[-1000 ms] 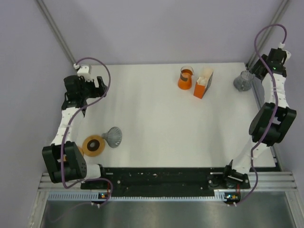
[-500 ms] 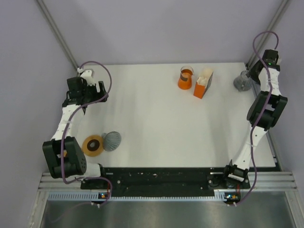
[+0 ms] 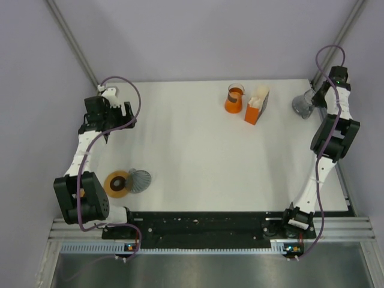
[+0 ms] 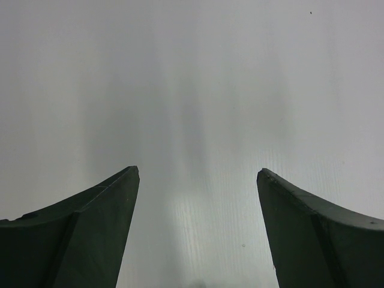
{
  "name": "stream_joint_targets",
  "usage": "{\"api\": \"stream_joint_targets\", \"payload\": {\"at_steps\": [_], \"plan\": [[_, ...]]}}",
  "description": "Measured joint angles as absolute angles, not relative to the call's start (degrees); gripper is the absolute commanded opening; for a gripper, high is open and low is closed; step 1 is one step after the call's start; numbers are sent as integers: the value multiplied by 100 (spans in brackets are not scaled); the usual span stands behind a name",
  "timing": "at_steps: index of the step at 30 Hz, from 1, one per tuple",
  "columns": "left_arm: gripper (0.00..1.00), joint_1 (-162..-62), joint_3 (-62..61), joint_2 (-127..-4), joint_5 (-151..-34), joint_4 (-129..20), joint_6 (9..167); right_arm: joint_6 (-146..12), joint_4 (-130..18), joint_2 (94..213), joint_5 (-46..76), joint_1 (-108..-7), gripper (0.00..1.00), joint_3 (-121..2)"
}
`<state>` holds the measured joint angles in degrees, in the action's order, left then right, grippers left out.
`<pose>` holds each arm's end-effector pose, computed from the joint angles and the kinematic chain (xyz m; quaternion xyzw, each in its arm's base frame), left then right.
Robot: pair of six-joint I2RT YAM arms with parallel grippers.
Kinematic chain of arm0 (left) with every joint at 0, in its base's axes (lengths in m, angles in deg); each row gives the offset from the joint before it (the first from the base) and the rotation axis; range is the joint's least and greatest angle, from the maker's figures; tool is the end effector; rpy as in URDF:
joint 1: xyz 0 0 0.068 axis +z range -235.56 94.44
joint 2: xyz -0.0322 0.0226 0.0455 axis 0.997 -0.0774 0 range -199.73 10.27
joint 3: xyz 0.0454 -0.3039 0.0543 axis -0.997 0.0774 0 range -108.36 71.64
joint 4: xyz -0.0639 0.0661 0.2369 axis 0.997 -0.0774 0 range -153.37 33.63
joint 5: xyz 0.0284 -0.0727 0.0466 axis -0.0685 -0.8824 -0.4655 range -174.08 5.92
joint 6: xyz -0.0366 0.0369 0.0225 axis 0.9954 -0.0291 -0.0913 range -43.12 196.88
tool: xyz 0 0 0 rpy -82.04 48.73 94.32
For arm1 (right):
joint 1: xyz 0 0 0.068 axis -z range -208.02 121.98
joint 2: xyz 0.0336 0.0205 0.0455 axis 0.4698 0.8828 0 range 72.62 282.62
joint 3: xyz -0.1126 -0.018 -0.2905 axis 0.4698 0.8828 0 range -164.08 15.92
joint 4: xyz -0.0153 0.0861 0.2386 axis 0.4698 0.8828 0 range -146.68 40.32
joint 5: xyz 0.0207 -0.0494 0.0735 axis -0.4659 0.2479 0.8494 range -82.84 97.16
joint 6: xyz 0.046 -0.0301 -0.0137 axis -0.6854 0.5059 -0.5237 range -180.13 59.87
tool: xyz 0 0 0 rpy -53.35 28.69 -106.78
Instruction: Place the coffee filter in the dripper
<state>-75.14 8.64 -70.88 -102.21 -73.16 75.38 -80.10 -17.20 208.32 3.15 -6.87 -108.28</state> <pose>0.3059 0.0437 0.3335 0.0045 0.8787 -0.0916 0.4685 0.5154 -0.2024 0.2494 0.3417 0.8779 -0.0364 0.3334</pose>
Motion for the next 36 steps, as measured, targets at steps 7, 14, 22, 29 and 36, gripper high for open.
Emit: {"api": "stream_joint_targets", "payload": {"at_steps": [7, 14, 22, 29, 36], "plan": [[85, -7514, 860, -7088, -10258, -7382, 7538, -7603, -1595, 20262, 138, -687, 0, -10175], [85, -7514, 742, -7085, -10485, -7469, 7538, -6983, -1429, 18244, -159, -1035, 0, -9226], [84, -7514, 517, -7083, -11176, -7968, 7236, -5774, -1877, 15940, 540, -3408, 0, -8149], [83, -7514, 149, -7083, -11475, -8785, 6740, -4650, -1910, 16222, 1532, -5677, 0, -6923], [80, -7514, 49, -7000, -11401, -9821, 5890, -4093, -1785, 17110, 1834, -6613, 0, -6654]]}}
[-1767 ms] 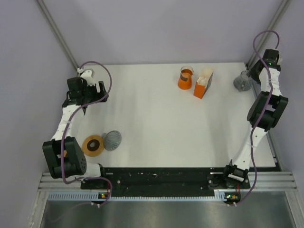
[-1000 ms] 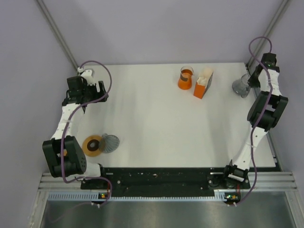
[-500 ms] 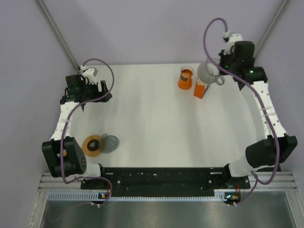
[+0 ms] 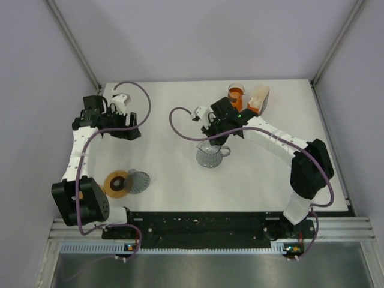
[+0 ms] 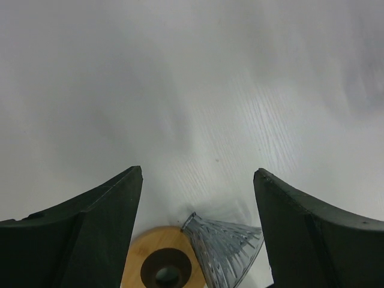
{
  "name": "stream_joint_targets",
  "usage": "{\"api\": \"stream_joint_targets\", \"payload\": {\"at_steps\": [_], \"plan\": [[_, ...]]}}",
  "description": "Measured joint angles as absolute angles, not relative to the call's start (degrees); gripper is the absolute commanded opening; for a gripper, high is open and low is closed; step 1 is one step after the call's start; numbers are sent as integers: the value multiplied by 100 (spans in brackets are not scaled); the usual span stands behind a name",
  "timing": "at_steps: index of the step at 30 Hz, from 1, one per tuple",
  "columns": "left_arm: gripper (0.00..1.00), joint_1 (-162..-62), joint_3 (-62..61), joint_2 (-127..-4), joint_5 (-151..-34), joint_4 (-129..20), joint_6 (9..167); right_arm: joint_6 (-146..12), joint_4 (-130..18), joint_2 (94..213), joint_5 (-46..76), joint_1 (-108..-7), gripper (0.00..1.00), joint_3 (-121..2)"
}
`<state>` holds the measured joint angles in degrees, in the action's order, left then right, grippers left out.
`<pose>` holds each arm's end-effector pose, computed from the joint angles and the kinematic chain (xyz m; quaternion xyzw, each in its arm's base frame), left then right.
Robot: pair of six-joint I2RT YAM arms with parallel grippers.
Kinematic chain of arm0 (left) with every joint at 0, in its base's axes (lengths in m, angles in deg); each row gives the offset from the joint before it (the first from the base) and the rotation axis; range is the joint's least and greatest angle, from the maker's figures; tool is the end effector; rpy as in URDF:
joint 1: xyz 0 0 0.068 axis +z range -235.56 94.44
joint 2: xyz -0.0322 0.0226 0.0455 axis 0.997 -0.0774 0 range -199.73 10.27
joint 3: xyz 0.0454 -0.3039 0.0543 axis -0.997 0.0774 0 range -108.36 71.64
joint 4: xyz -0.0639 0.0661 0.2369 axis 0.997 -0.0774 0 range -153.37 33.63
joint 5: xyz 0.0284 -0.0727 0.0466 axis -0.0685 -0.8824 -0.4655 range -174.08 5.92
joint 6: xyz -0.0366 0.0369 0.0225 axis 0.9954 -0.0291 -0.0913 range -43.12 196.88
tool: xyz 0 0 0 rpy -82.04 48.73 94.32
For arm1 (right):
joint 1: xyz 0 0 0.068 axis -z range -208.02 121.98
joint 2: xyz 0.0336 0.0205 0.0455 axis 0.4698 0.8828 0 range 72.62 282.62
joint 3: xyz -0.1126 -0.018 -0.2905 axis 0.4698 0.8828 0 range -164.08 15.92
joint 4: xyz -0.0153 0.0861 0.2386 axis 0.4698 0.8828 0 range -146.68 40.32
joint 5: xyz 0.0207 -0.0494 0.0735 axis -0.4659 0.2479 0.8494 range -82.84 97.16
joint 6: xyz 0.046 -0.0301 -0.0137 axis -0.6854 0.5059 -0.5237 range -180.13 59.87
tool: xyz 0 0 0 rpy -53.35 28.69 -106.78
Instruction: Place the coffee filter in the dripper
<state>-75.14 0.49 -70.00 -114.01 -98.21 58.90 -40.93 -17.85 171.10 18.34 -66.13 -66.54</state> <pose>0.2794 0.0312 0.3511 0.1461 0.9029 -0.1568 0.3726 0.2899 0.2371 0.3145 -0.4808 0.8185 0.1410 0.2811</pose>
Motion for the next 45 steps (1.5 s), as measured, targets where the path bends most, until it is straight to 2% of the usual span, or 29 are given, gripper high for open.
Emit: {"api": "stream_joint_targets", "payload": {"at_steps": [16, 23, 26, 30, 32, 37, 38, 45], "plan": [[75, -7514, 95, -6996, -10968, -11251, 4915, -3459, -2524, 17805, 1747, -6853, 0, -6282], [78, -7497, 208, -6924, -10476, -11673, 4614, -3490, -2638, 17827, 1677, -6888, 35, -6282], [82, -7278, 285, -6873, -10170, -11874, 4513, -3525, -2684, 17827, 1672, -6888, 45, -6282], [82, -6441, 287, -6876, -9847, -12081, 4434, -3597, -2701, 17792, 1751, -6888, 54, -6282], [79, -6083, 307, -6876, -9648, -12090, 4395, -3647, -2697, 17698, 1812, -6888, 60, -6282], [50, -5444, 868, -6821, -9082, -11944, 4231, -3772, -2725, 17038, 2129, -6890, 65, -6287], [47, -5353, 984, -6821, -8992, -11930, 4207, -3789, -2751, 16858, 2199, -6890, 65, -6287], [45, -4435, 1537, -6821, -8417, -11596, 3934, -3929, -3049, 16069, 2472, -6890, 65, -6287]]}}
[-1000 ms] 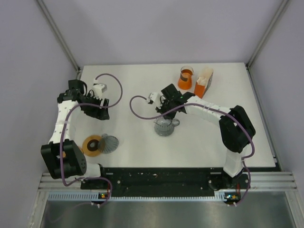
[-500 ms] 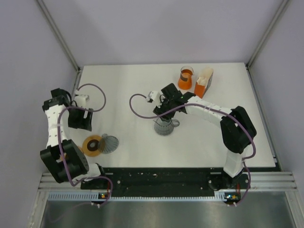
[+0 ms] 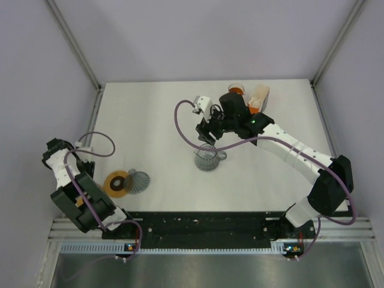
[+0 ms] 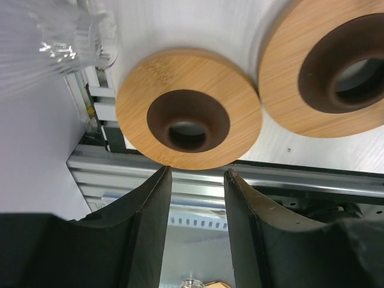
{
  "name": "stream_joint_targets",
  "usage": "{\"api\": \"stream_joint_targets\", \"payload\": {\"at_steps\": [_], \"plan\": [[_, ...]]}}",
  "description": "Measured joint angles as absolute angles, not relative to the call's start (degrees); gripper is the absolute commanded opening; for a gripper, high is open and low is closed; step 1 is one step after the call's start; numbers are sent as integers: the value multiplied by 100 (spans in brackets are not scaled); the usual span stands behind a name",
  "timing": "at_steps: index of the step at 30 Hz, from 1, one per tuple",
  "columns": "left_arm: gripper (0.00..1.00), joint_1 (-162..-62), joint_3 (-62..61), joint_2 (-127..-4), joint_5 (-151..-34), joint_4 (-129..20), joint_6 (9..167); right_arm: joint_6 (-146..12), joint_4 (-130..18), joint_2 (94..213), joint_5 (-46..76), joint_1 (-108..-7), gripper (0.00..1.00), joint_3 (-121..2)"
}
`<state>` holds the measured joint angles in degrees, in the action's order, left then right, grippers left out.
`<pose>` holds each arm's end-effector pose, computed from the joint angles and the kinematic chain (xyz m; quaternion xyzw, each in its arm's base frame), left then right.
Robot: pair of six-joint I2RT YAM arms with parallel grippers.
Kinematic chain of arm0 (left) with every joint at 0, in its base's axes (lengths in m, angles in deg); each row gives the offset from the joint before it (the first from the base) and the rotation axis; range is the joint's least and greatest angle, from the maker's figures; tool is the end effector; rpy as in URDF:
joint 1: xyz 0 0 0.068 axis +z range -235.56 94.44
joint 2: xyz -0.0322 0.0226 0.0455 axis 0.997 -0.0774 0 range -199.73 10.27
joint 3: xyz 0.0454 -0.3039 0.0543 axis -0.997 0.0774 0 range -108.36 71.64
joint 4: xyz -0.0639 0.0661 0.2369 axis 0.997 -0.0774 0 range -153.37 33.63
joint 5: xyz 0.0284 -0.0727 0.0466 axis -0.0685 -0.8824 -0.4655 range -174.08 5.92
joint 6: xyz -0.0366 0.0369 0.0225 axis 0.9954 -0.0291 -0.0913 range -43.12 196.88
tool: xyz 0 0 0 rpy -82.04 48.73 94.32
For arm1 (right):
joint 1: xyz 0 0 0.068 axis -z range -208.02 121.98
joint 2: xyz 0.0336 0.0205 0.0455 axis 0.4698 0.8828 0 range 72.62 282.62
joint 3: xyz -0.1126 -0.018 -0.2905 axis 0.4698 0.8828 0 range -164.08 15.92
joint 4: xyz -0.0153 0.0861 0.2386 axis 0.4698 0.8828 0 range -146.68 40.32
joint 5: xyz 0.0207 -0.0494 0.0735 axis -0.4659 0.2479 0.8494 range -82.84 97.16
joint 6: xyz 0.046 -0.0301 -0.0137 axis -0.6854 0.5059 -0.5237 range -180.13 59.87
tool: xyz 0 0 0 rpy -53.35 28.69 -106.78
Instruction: Place the coffee filter in the dripper
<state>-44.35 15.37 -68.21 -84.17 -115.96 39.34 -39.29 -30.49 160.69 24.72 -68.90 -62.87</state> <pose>0.1639 0.1433 0.2653 -0.0319 0.9969 0.0447 0.0558 0.2527 0.2345 0.3739 -0.5107 0.7183 0.2124 0.4222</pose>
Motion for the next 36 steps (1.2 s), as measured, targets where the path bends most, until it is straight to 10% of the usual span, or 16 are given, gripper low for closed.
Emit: {"api": "stream_joint_targets", "payload": {"at_steps": [36], "plan": [[41, -4133, 2062, -7586, -7987, -10302, 3427, -3977, -3092, 15967, 2499, -6890, 66, -6136]]}}
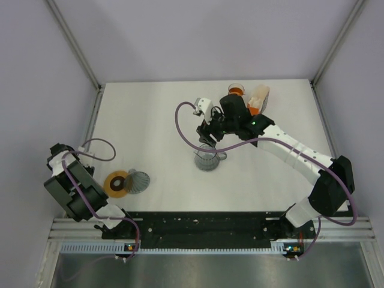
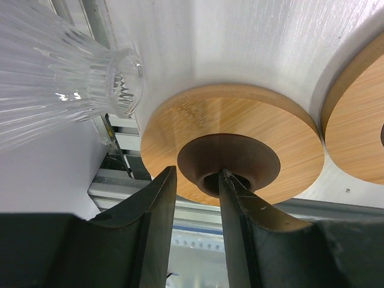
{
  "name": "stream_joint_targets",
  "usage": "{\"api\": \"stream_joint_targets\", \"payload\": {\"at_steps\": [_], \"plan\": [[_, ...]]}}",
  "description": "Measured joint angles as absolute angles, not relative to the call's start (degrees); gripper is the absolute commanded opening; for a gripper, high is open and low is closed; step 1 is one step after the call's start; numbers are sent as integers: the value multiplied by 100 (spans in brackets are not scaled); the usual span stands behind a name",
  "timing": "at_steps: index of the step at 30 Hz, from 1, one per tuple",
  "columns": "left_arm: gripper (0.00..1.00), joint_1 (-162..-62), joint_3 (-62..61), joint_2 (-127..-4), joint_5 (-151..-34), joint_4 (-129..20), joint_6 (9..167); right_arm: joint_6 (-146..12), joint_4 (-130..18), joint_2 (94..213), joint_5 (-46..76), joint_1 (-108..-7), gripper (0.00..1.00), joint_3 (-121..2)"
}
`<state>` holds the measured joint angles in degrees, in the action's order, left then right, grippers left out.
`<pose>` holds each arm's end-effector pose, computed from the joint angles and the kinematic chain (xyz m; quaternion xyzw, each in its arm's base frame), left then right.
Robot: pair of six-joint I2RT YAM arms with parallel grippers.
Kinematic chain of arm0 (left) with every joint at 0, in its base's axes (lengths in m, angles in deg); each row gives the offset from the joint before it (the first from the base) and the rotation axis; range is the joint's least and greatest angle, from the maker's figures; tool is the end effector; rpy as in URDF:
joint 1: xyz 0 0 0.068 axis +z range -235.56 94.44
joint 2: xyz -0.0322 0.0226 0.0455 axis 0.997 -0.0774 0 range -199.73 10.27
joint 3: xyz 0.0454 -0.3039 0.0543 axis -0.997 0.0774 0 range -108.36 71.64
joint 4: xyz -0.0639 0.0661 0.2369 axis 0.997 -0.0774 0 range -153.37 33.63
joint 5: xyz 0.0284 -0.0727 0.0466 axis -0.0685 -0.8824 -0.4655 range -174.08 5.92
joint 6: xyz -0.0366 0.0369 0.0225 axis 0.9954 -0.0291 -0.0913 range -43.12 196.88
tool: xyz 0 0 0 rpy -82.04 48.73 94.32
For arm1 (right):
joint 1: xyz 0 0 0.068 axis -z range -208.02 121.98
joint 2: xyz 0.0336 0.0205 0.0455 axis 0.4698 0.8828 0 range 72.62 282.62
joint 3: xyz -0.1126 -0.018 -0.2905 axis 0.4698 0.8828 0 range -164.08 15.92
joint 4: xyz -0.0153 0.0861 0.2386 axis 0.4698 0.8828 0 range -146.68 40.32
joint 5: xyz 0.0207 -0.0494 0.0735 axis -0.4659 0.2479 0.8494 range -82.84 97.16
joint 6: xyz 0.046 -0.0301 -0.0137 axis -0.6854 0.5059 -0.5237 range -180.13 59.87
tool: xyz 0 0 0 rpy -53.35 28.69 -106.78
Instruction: Place the coffee filter in the dripper
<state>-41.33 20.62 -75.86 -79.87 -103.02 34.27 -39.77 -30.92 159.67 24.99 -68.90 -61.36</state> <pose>0.1731 0.1724 0.2176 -0.0168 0.9966 0.0759 0.0270 0.2485 0.2312 0.3715 -0.5085 0.7198 0.2161 0.4203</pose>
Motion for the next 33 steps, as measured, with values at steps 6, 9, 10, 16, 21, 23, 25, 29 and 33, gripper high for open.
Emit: {"api": "stream_joint_targets", "payload": {"at_steps": [6, 9, 10, 16, 21, 23, 25, 29, 33], "plan": [[41, -4131, 2119, -7453, -8044, -10320, 3121, -3975, -3092, 15923, 2496, -6890, 66, -6131], [41, -4131, 2116, -7345, -8144, -10407, 2992, -3975, -3092, 15903, 2496, -6890, 66, -6131], [41, -4129, 2119, -7345, -8160, -10503, 2968, -3975, -3094, 15903, 2496, -6890, 66, -6131], [41, -4129, 2151, -7468, -8162, -10623, 2920, -3973, -3094, 15903, 2499, -6890, 66, -6131], [34, -4124, 2189, -7831, -7840, -10396, 2970, -3973, -3092, 15903, 2520, -6890, 66, -6131], [26, -4133, 2189, -7892, -7744, -10317, 3020, -3975, -3092, 15903, 2531, -6890, 66, -6131], [9, -4137, 2189, -7901, -7698, -10263, 3066, -3975, -3092, 15903, 2544, -6890, 66, -6131], [0, -4135, 2199, -7813, -7744, -10265, 3154, -3977, -3092, 15903, 2575, -6890, 67, -6131], [0, -4083, 2208, -7730, -7945, -10289, 3154, -3977, -3092, 15903, 2632, -6890, 67, -6131]]}}
